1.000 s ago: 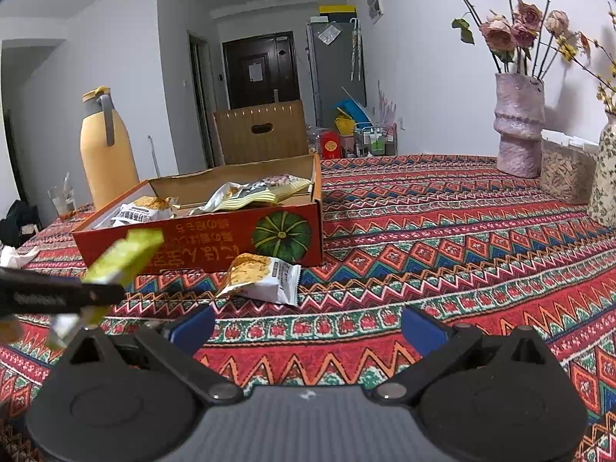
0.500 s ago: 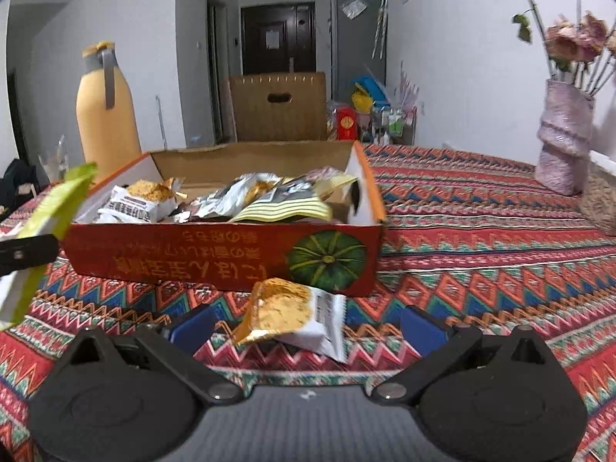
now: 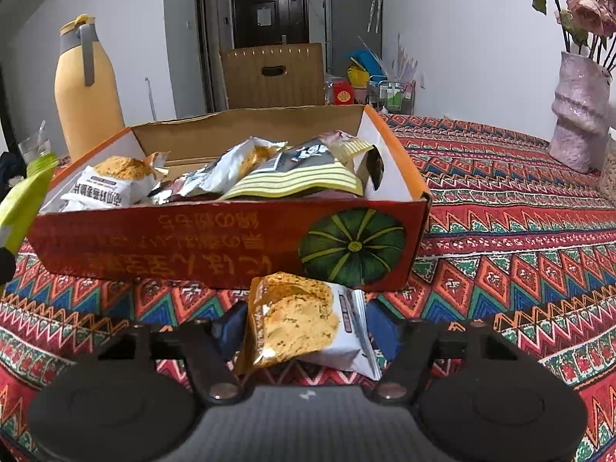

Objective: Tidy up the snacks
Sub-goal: 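Grasp the green-and-white bar with the left tool while the right grasps the orange packet, then carry both packets over the box and open both tools to drop them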

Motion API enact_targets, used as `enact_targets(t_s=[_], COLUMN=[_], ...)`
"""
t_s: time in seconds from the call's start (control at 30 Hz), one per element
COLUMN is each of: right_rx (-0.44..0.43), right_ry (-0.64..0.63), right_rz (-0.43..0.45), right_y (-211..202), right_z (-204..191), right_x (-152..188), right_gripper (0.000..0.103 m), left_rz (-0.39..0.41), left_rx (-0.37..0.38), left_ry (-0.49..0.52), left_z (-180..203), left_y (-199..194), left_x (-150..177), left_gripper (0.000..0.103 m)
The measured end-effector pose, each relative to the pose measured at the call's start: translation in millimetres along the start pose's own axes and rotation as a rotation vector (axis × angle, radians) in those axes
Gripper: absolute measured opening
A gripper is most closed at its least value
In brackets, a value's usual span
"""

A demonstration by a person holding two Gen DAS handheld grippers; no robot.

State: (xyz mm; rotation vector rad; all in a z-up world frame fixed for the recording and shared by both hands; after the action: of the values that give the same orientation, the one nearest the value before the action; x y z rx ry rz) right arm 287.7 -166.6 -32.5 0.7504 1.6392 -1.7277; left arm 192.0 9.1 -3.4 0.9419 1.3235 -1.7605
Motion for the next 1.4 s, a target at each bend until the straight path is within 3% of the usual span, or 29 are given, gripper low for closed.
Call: enact_targets(t_s=[0.1, 0.23, 0.7, 1.1, 1.4], right_rx=[-0.003, -0.014, -0.08, -0.117, -0.112], right_ry=[-0.016, -0.028, 0.029, 0.026, 0.04], right_rz=[0.016, 0.042, 0.165, 0.265, 0.312], right_y=[-4, -13, -79, -104, -97], right_z=[-3, -5, 10, 3, 1], right_x=[3, 6, 11, -23, -58], right_gripper=[0.055, 0.05, 0.049, 0.05, 0.05], left_rz=[-0.002, -0.002, -0.007, 0.022, 0.063], left_rx=[0.0, 0.001, -0.005, -0.037, -0.046], left_ry=[0.003, 0.003, 0.017, 0.052, 0.072], left_z=[0, 0, 5, 18, 24], left_y=[0, 1, 0, -10, 0], left_x=[0, 0, -1, -32, -67], left_gripper=[0.038, 0.038, 0.038, 0.038, 0.038])
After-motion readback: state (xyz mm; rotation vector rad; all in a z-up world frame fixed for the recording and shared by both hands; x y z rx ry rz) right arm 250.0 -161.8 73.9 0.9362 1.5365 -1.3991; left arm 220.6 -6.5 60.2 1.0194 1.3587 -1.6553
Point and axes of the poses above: each gripper's, at about its wrist camera, not at the fingertips, and y roughly the way its jaws point, z to its right, x to its underside, the point moved 3 cm from there along y, roughly the way its jaws point, and after that the axes turned 10 degrees about x, right-handed, at the moved point
